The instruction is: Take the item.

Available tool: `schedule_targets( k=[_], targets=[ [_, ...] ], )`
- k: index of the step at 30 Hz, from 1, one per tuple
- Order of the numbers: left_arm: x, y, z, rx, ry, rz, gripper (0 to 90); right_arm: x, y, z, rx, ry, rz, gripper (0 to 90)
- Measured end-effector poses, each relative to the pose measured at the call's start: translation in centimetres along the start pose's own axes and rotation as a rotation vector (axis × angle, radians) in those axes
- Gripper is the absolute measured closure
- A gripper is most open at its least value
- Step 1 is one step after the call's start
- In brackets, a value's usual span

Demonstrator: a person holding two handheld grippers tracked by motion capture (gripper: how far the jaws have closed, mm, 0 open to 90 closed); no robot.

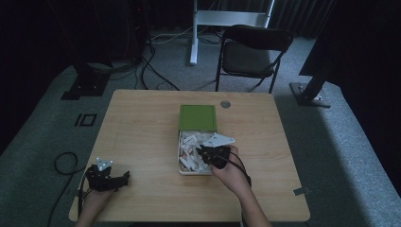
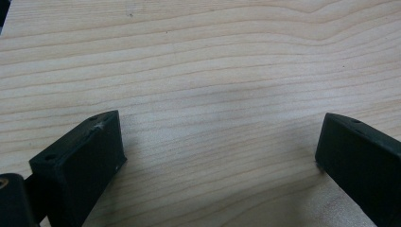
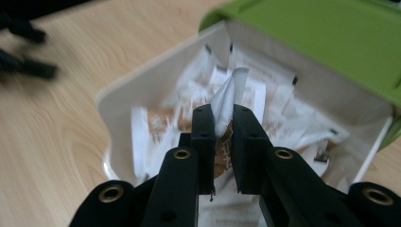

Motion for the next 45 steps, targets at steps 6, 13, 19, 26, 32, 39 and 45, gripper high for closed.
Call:
schedule_targets(
  k=[6,13,19,26,32,39,45],
  targets=[
    [0.0,0.0,0.0,0.000,0.000,0.001,2.7,-1.2,1.1,-0.7,-0.011,-0.030,-0.046,81.4],
    [0.0,0.0,0.0,0.000,-0.001,0.000,2.7,-2.1,2.2,-1.8,-0.010,-0.064,-0.099,81.4],
    [0.0,0.0,0.0,0.000,-0.001,0.001,2.7,-2.6,3.0,-3.0,0.017,-0.082,-0.134,81.4],
    [0.0,0.0,0.0,0.000,-0.001,0.002,2.7,-2.7,3.5,-4.3,0.056,-0.103,-0.154,81.4],
    [0.0,0.0,0.0,0.000,-0.002,0.002,2.7,-2.7,4.4,-6.1,0.102,-0.129,-0.178,81.4],
    [0.0,0.0,0.0,0.000,-0.001,0.002,2.7,-1.8,5.1,-8.5,0.156,-0.165,-0.190,81.2],
    [0.0,0.0,0.0,0.000,-0.001,0.000,2.7,-0.8,4.6,-10.2,0.201,-0.193,-0.180,81.3]
  ],
)
Point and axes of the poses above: each handheld gripper's, and its own axes: y roughly backward along the jaws, x roughly out of its underside, z roughly to its left, the point moved 4 cm from there along -y, roughly forward along the jaws, and after that the axes turned 9 degrees about x, right-handed, at the moved point
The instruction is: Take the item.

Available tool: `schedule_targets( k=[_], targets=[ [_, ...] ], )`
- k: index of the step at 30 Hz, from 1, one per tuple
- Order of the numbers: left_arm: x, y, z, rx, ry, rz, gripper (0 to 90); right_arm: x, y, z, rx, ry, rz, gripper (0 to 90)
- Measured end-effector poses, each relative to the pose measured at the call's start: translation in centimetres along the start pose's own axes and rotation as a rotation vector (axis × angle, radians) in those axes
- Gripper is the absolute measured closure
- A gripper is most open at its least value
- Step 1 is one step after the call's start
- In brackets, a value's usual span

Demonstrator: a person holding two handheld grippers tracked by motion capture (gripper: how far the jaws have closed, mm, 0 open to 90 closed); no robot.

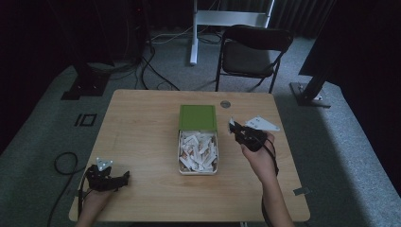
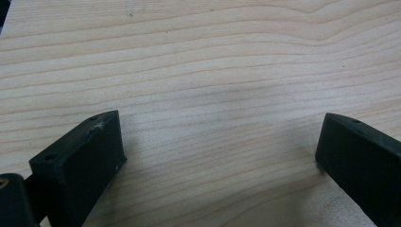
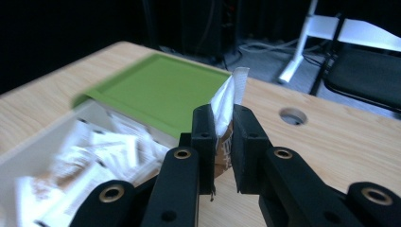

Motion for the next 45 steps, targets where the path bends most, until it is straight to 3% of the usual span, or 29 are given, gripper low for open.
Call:
schedule_targets(
  k=[4,15,20,30,45],
  targets=[
    [0.0,0.0,0.0,0.000,0.000,0.000,2.7,1.2,-1.2,-1.5,0.041,-0.016,0.018,81.3],
    [0.0,0.0,0.0,0.000,0.000,0.001,2.7,3.9,-3.9,-4.2,0.092,-0.062,0.082,81.3],
    [0.0,0.0,0.0,0.000,-0.001,0.002,2.7,5.1,-5.4,-4.7,0.103,-0.088,0.113,81.3],
    [0.0,0.0,0.0,0.000,0.000,0.001,2.7,6.7,-8.1,-5.2,0.135,-0.094,0.137,81.3],
    [0.0,0.0,0.0,0.000,0.000,0.001,2.7,9.4,-10.3,-6.2,0.156,-0.103,0.183,81.3]
  ],
)
Point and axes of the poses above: each handheld gripper's, and its own axes: y roughly backward along the jaws, x roughly out of its underside, z roughly to its left, the point moved 4 cm from there along -y, roughly forward along the jaws, and after that the axes turned 9 degrees about x, right-handed, at the moved point
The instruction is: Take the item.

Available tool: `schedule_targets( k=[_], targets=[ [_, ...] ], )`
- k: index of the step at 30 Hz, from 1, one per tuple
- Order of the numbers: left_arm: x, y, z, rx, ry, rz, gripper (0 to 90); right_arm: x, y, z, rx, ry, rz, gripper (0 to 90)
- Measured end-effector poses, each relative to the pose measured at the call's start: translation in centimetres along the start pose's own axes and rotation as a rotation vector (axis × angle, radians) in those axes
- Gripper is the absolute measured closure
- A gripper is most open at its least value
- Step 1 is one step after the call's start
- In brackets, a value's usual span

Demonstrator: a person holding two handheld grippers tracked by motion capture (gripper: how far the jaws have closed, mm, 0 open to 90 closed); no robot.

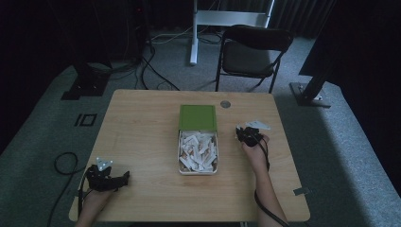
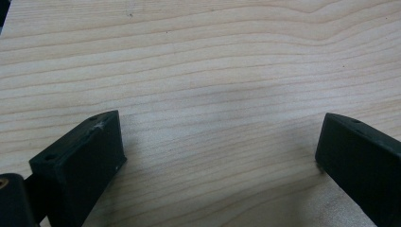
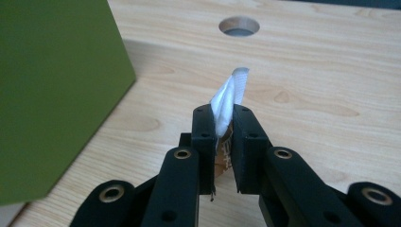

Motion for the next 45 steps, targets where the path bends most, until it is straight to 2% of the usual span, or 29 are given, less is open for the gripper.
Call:
schedule_targets(
  k=[12,14,17,22,26,32,39,42,45],
  targets=[
    [0.0,0.0,0.0,0.000,0.000,0.000,2.7,1.0,-0.4,-0.7,0.004,-0.011,0.023,81.0],
    [0.0,0.0,0.0,0.000,0.000,0.000,2.7,1.0,-0.3,-1.0,-0.001,-0.030,0.027,79.6],
    [0.0,0.0,0.0,0.000,0.000,0.000,2.7,1.1,-0.3,-1.3,0.006,-0.029,0.036,75.9],
    [0.0,0.0,0.0,0.000,0.000,0.000,2.7,1.2,-0.1,-2.2,0.026,-0.018,0.044,61.7],
    [0.0,0.0,0.0,0.000,0.000,0.000,2.7,1.5,0.1,-2.7,0.034,-0.026,0.059,57.1],
    [0.0,0.0,0.0,0.000,0.000,0.000,2.7,1.7,0.7,-3.6,0.055,-0.037,0.059,45.5],
    [0.0,0.0,0.0,0.000,0.000,0.000,2.7,2.6,1.7,-4.0,0.041,-0.026,0.062,31.3],
    [0.0,0.0,0.0,0.000,0.000,0.000,2.7,3.0,2.1,-3.8,0.020,-0.008,0.063,29.3],
    [0.0,0.0,0.0,0.000,0.001,0.000,2.7,3.3,2.7,-3.6,0.004,-0.024,0.050,26.2]
  ],
)
Point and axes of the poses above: each handheld gripper's, and its own axes: y roughly backward along the jaws, x roughly out of its underside, z roughly to its left, the point moved 4 cm from there along -y, roughly forward along the jaws, and after that the axes turned 9 degrees about x, right-handed, at the moved point
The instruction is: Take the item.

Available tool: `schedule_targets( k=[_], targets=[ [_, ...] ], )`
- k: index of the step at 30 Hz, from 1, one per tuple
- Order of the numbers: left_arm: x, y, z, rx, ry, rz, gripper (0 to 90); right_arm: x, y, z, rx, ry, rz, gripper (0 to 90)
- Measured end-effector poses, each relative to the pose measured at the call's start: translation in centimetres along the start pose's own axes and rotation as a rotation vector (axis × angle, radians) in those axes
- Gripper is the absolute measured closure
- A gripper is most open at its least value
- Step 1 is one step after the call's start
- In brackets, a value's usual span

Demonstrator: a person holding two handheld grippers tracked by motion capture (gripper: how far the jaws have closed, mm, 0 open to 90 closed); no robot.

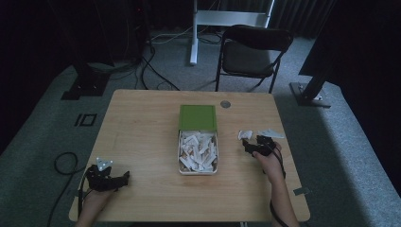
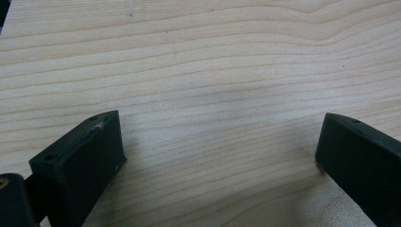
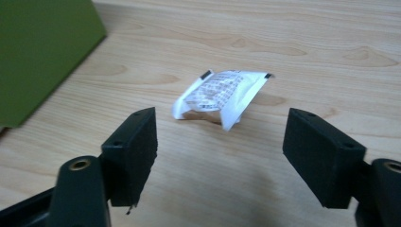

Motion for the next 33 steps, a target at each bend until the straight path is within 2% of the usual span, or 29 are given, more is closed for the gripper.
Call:
schedule_targets(
  k=[13,25,28,33],
  targets=[
    [0.0,0.0,0.0,0.000,0.000,0.000,2.7,1.0,2.9,1.3,-0.063,0.023,-0.022,18.2],
    [0.0,0.0,0.0,0.000,0.000,0.000,2.7,2.2,4.8,1.9,-0.102,0.068,-0.024,17.4],
    [0.0,0.0,0.0,0.000,0.000,-0.001,2.7,2.5,5.2,2.2,-0.119,0.093,-0.015,17.4],
    [0.0,0.0,0.0,-0.001,-0.002,0.001,2.7,3.3,6.0,2.4,-0.131,0.101,-0.010,17.3]
  ],
)
Point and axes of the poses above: each handheld gripper's, and its own axes: y roughly backward along the jaws, x roughly out of its underside, z roughly to its left, the point moved 4 cm from there along -y, roughly forward along the jaws, and after that the axes turned 9 degrees about x, right-handed, at the moved point
